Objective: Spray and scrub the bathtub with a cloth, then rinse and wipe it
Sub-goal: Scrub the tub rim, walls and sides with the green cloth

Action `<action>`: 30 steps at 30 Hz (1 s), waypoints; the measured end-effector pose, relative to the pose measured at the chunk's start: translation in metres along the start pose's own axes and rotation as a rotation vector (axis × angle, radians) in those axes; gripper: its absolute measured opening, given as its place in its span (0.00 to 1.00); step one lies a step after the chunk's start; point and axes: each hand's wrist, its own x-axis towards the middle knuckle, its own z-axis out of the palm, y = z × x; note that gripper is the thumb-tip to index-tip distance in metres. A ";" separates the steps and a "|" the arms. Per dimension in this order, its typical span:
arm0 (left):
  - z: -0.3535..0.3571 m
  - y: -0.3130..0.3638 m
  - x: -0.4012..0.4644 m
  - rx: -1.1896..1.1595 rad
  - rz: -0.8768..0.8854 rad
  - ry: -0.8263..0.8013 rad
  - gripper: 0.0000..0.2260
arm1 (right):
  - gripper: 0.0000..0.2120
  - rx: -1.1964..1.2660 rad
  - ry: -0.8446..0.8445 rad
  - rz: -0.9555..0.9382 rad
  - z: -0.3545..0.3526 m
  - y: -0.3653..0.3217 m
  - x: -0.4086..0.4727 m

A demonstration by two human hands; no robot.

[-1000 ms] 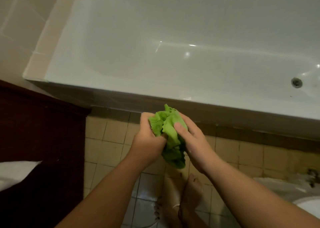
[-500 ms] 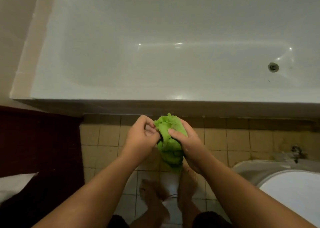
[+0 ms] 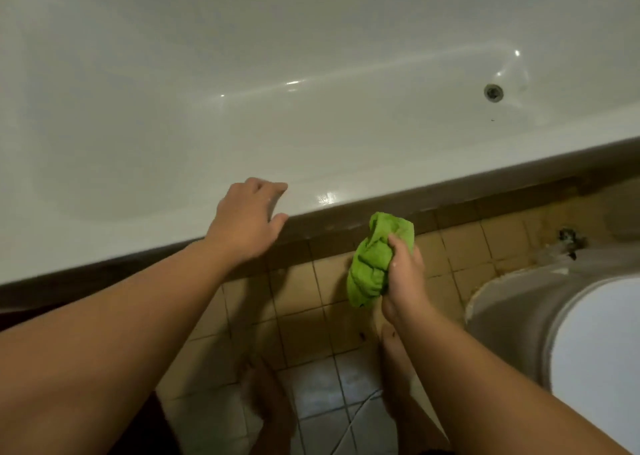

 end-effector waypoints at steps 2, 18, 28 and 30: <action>0.003 -0.013 0.013 0.017 0.056 -0.051 0.23 | 0.16 0.055 0.108 -0.014 0.012 0.011 0.003; 0.033 -0.018 0.061 0.141 0.251 0.087 0.24 | 0.29 0.359 0.169 -0.027 0.114 0.044 0.028; 0.046 0.030 0.081 0.140 0.262 0.127 0.22 | 0.27 0.373 0.298 -0.197 0.123 0.046 0.052; 0.047 0.035 0.084 0.136 0.269 0.109 0.21 | 0.24 0.430 0.277 -0.246 0.131 0.044 0.047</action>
